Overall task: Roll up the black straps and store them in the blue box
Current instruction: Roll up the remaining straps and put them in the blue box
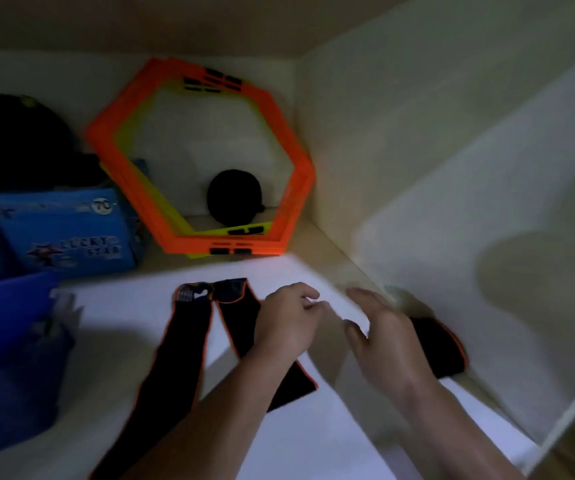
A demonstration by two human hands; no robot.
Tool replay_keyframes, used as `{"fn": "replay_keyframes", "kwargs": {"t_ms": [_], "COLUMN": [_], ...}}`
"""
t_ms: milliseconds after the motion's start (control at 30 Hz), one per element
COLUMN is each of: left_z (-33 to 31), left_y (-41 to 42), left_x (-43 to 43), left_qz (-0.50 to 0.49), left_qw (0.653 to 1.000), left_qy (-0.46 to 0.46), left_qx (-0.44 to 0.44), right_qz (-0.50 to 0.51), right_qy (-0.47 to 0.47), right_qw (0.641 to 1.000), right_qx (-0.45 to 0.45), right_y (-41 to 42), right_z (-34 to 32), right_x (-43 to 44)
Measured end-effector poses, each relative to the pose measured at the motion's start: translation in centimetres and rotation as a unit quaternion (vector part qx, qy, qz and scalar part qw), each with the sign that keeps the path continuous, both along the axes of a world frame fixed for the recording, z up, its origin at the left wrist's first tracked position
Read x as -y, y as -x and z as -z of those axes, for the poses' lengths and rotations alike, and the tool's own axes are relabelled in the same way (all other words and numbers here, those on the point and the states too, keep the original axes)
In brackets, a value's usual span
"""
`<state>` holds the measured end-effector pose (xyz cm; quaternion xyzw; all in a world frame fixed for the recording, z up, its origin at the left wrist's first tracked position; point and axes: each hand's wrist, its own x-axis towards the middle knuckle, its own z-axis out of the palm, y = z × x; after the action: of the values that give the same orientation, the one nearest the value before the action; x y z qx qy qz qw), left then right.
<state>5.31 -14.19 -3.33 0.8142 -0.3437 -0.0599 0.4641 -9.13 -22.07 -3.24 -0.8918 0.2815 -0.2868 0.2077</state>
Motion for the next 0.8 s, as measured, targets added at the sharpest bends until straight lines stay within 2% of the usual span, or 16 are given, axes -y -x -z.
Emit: {"fn": "replay_keyframes", "kwargs": {"t_ms": [133, 233, 333, 533, 633, 800], "left_z": [-0.1, 1.2, 2.1, 3.7, 4.1, 4.3], "left_y": [-7.1, -12.2, -15.7, -19.7, -20.3, -20.9], "left_x": [-4.6, -7.6, -9.4, -9.2, -8.9, -9.2], "left_qz": [-0.081, -0.160, -0.197, -0.135, -0.126, -0.130], "left_qw": [0.992, 0.971, 0.956, 0.976, 0.976, 0.976], "left_qy": [-0.043, -0.094, -0.133, -0.143, -0.151, -0.131], "left_qx": [0.083, 0.152, 0.171, 0.096, 0.096, 0.117], "right_qz": [-0.094, -0.141, -0.175, -0.204, -0.201, -0.183], "right_qy": [-0.019, -0.027, -0.007, 0.035, 0.054, 0.091], "right_qw": [0.994, 0.985, 0.977, 0.961, 0.953, 0.961], "right_qx": [-0.051, -0.098, -0.118, -0.184, -0.219, -0.189], "right_y": [-7.1, -12.3, -16.5, -22.2, -23.6, -24.0], "right_z": [-0.2, -0.1, 0.1, 0.8, 1.3, 1.9], "right_x": [-1.4, -2.0, -2.1, -1.5, -1.2, -0.4]}}
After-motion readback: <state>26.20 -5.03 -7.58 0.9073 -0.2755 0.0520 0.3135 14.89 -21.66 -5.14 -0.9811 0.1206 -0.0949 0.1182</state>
